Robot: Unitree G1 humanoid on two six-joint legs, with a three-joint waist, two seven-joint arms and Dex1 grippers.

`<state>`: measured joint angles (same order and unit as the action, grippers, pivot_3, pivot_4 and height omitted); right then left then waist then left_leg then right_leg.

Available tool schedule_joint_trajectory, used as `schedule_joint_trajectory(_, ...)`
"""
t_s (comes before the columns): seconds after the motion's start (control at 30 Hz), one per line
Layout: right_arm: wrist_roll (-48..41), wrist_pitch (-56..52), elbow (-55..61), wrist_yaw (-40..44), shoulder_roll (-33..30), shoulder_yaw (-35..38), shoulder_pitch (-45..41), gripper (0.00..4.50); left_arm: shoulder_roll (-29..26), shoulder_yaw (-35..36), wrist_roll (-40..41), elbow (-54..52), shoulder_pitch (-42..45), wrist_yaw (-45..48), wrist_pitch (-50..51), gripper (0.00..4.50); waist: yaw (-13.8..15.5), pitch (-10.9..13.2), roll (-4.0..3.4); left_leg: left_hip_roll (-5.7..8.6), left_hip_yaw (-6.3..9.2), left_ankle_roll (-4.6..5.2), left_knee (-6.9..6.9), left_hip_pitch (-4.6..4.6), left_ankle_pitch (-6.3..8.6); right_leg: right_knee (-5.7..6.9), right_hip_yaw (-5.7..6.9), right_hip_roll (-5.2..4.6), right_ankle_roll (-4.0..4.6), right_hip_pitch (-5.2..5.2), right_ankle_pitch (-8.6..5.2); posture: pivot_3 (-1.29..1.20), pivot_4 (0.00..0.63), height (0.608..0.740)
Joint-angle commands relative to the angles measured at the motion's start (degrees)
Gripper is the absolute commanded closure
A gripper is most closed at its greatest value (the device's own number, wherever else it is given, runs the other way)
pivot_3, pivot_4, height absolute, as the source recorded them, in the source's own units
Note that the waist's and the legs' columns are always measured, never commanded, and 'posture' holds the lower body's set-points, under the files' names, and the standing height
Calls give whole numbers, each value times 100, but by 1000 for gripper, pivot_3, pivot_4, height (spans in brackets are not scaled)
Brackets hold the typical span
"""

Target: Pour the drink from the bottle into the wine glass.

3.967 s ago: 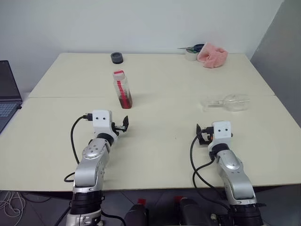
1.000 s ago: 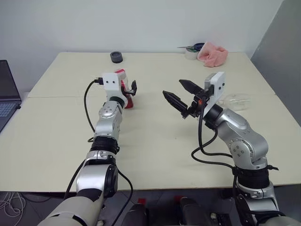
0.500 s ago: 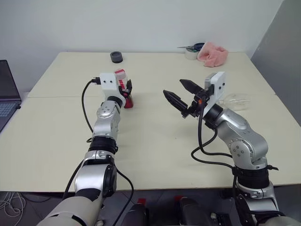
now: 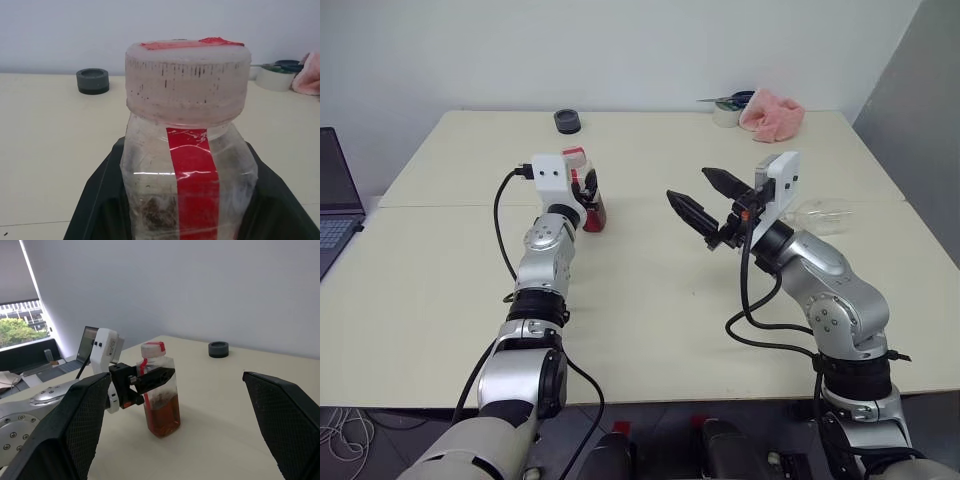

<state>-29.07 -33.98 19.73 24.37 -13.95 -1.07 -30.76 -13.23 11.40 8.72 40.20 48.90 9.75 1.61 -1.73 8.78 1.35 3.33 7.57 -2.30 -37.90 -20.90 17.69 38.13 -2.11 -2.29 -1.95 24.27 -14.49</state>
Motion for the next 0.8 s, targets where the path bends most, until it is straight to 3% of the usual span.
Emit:
schedule_joint_trajectory(0.03, 475, 226, -128, -116, -164, -118, -219, 0, -207, -219, -81, -698, -73, 301, 260, 2576, -7, 0, 0, 0, -1, 0, 0, 0, 0, 1, 0, 0, 0, 1, 0, 0, 150, 740)
schedule_joint_trajectory(0.23, 546, 237, -580, 61, -127, -142, -751, 0, -601, -827, -151, -1841, -435, 1316, 712, 2576, -11, 0, -1, 1, -3, 0, 2, -2, 0, 4, -2, 0, 1, 7, 0, 0, 150, 740)
schedule_joint_trajectory(0.43, 442, 103, -985, 337, 173, -404, -1344, 0, -399, -1004, 519, -3193, -686, 2058, 1545, 2576, -12, 0, -1, 0, -2, 0, 2, -4, 0, 1, -4, 0, 1, 7, 1, 0, 150, 740)
schedule_joint_trajectory(0.8, 386, 8, -1193, 365, 522, -345, -1718, 0, -140, -1142, 1187, -4330, -1015, 2264, 2629, 2576, -17, 0, -1, -1, -1, 0, 1, -5, 0, 2, -5, -1, 1, 7, 1, 0, 150, 740)
